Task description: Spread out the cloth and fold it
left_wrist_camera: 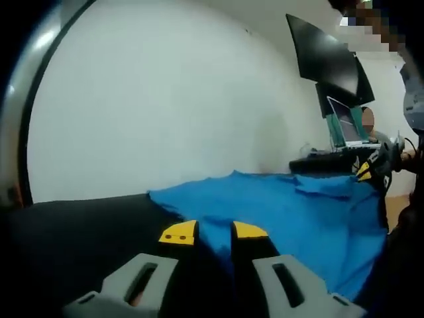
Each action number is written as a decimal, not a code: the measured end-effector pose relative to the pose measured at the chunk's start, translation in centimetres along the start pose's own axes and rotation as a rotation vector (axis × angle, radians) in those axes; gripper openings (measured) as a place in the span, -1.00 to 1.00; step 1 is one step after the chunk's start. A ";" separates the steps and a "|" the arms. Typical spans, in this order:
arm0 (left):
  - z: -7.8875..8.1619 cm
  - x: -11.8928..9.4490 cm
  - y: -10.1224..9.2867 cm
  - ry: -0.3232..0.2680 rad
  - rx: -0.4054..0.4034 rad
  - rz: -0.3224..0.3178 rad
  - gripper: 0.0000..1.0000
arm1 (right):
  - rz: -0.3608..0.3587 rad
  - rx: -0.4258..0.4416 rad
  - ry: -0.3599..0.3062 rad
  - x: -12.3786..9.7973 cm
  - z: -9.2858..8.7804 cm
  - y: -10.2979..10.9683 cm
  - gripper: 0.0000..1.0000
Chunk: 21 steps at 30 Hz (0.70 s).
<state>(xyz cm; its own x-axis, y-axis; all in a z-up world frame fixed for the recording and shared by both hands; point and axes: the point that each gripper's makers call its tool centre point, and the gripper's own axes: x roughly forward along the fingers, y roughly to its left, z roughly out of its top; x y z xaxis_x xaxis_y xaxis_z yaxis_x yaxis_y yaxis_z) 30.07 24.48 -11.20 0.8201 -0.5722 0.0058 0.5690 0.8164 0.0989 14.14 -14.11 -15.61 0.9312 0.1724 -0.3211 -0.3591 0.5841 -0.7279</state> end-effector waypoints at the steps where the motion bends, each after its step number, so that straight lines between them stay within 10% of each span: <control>1: 0.0 0.0 0.0 -0.002 -0.002 0.002 -0.62 | 0.024 0.049 0.001 -0.1 -0.1 0.5 -0.97; 12: 0.2 -0.1 0.2 -0.010 -0.003 0.007 -0.62 | 0.002 0.448 -0.125 -0.8 1.0 -3.3 -0.85; 21: 0.2 -0.1 0.4 -0.012 -0.002 0.014 -0.62 | 0.071 0.324 -0.035 1.6 -0.6 -1.1 -1.00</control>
<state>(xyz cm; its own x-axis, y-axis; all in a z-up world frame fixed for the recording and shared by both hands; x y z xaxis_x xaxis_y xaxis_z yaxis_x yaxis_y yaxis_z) 30.16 24.84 -10.97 0.8272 -0.5615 0.0189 0.5575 0.8245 0.0971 15.98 -14.91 -15.68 0.9082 0.2455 -0.3391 -0.3900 0.7905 -0.4723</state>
